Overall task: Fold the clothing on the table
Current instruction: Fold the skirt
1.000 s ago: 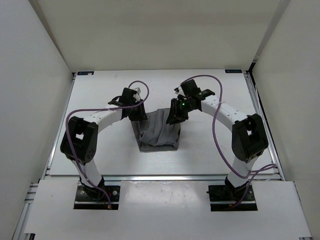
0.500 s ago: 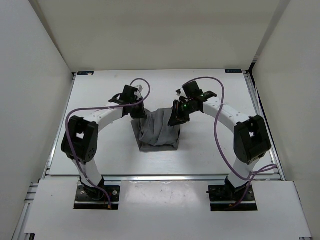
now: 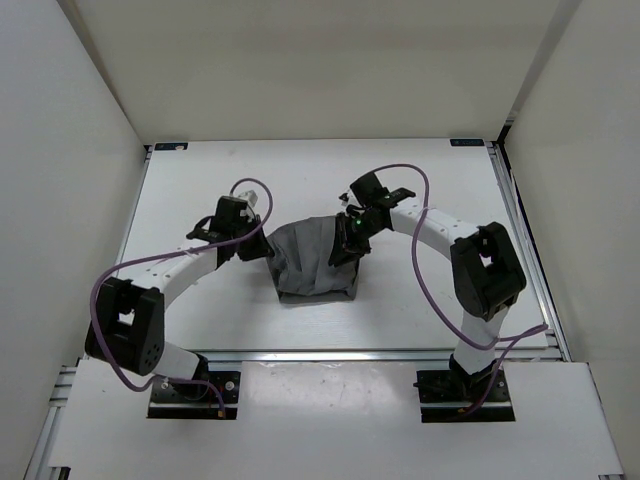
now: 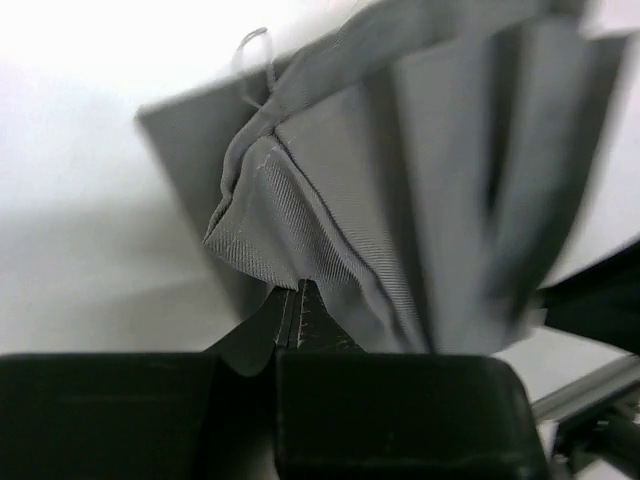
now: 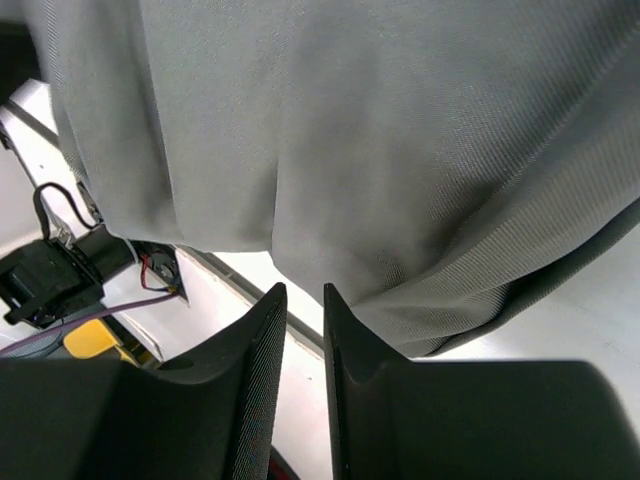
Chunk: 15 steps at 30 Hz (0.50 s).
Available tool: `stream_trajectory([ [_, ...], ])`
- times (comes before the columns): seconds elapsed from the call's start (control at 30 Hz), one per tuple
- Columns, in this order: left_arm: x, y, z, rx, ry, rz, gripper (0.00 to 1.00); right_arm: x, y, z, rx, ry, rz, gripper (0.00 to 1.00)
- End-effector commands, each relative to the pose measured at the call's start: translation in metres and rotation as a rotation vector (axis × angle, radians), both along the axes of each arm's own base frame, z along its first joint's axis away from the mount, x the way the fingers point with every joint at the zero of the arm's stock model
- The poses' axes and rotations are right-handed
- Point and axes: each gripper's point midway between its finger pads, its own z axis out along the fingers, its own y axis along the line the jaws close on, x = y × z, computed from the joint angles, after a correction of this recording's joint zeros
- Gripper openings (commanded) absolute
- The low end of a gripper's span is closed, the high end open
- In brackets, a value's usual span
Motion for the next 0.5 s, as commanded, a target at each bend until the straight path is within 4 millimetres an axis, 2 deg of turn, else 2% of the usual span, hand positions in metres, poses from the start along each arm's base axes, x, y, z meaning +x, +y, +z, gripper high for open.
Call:
stream_trajectory([
  [0.0,-0.012,0.020,-0.009,0.094,-0.014,0.051,0.00,0.006,0.009,0.013,0.016,-0.037,0.020,0.27],
  [0.13,-0.024,0.042,-0.021,0.215,-0.001,0.090,0.00,0.005,0.012,0.018,0.008,-0.044,0.027,0.27],
  [0.23,-0.030,0.066,-0.029,0.331,-0.004,0.147,0.00,0.004,0.013,0.016,0.002,-0.046,0.032,0.27],
  [0.27,-0.036,0.071,-0.037,0.355,0.014,0.149,0.00,0.006,0.014,0.019,0.003,-0.056,0.034,0.27],
  [0.33,-0.037,0.078,-0.039,0.368,0.011,0.161,0.01,0.003,0.017,0.020,0.002,-0.054,0.045,0.27],
  [0.37,-0.039,0.080,-0.043,0.371,0.010,0.153,0.15,0.002,0.018,0.022,0.000,-0.061,0.048,0.28],
  [0.4,-0.035,0.077,-0.039,0.340,-0.009,0.153,0.26,0.003,0.018,0.023,0.000,-0.059,0.047,0.27],
  [0.43,-0.034,0.072,-0.036,0.312,-0.016,0.137,0.35,0.003,0.019,0.024,-0.003,-0.065,0.052,0.27],
  [0.47,-0.033,0.069,-0.034,0.298,-0.017,0.126,0.37,0.002,0.022,0.025,-0.003,-0.066,0.059,0.28],
])
